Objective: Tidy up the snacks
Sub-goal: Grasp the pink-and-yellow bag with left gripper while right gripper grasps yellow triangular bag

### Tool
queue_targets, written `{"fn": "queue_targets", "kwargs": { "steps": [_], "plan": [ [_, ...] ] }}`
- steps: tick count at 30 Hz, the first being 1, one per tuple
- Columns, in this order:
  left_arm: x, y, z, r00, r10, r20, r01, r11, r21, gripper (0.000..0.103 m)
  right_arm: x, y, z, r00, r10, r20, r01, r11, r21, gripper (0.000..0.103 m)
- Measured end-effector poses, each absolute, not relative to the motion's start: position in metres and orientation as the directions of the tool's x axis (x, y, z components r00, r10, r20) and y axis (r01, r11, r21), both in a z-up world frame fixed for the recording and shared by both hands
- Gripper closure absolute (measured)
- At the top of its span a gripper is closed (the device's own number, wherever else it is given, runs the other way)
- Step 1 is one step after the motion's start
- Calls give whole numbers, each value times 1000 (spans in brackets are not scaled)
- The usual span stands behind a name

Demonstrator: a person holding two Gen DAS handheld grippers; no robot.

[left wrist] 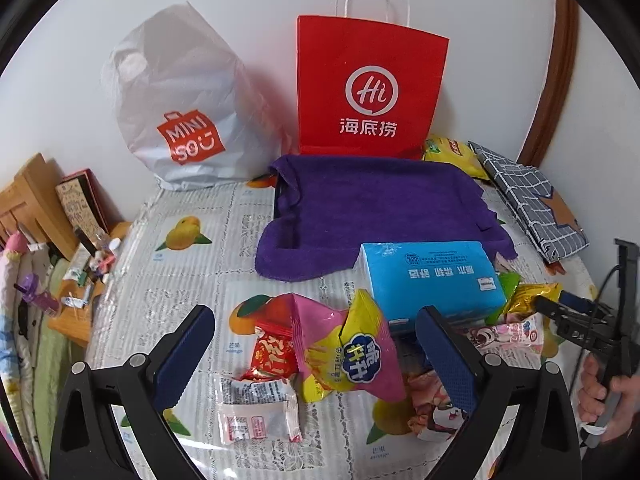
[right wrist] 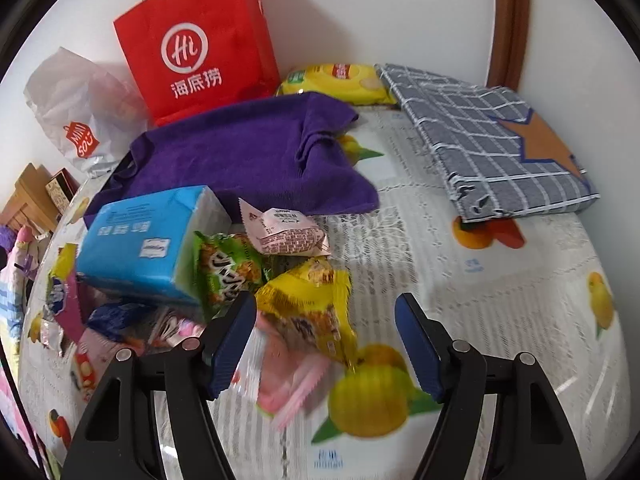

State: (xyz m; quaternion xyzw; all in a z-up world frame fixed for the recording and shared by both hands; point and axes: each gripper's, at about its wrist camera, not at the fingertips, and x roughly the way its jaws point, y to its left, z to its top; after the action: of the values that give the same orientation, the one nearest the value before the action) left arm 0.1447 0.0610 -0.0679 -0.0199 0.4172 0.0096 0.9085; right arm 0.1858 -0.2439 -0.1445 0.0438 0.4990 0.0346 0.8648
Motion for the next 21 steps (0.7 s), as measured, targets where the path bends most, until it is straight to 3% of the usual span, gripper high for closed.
{"fn": "queue_targets", "kwargs": {
  "steps": [7,11,21],
  "plan": [
    [158,71,-77,624,-3,-781,-67,996,-57,2,206,-238,-173,433,175,-884,-43,984,173,31],
    [163,68,-87,603,-18,-797,-53,997,-62,2,205,-234,-176,435,193,-880,-66,981,182,52],
    [168,51,-121,541,-42,-840,-10,998,-57,2,189,-242,-156,494,188,-849,-58,981,183,59]
  ]
}}
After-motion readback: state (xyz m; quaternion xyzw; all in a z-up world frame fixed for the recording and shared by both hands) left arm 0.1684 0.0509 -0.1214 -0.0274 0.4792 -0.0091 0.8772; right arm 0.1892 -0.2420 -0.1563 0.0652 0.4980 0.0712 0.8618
